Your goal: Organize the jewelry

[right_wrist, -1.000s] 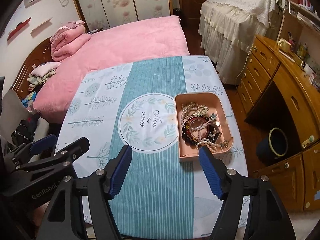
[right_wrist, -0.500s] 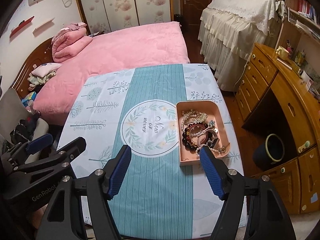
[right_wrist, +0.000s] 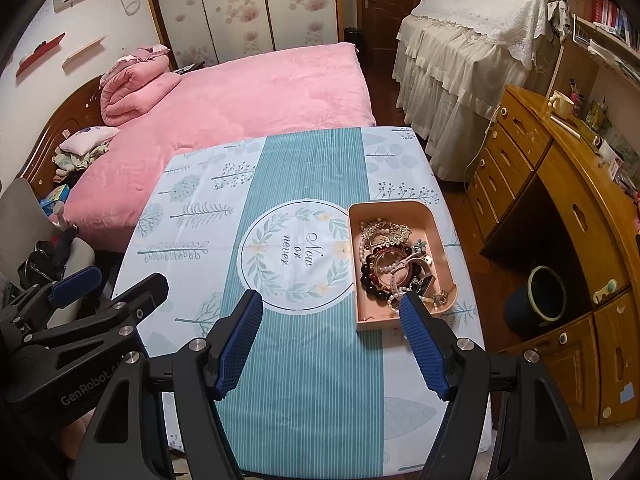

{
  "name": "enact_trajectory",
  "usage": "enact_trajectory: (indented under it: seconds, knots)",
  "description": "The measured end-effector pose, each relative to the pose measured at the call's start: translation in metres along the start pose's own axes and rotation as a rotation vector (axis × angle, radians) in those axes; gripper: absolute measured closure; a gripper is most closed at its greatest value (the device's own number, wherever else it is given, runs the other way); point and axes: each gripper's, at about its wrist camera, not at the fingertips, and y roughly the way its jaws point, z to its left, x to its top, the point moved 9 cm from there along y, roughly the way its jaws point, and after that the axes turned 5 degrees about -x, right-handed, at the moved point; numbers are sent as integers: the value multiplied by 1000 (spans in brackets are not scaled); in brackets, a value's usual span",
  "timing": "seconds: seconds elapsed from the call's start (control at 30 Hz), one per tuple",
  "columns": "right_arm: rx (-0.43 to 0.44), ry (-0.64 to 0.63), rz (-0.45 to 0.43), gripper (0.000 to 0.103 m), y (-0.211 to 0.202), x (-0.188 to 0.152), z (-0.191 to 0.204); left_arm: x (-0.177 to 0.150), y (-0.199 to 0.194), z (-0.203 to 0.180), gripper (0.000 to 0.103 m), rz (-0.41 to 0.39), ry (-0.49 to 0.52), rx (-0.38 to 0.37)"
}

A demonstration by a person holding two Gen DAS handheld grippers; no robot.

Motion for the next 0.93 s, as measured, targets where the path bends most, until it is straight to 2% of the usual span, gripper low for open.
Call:
enact_trajectory:
  seconds: [0.93]
  knots:
    - [-4,23,62,31,24,-7,-5,0,26,1,23,63,41,15]
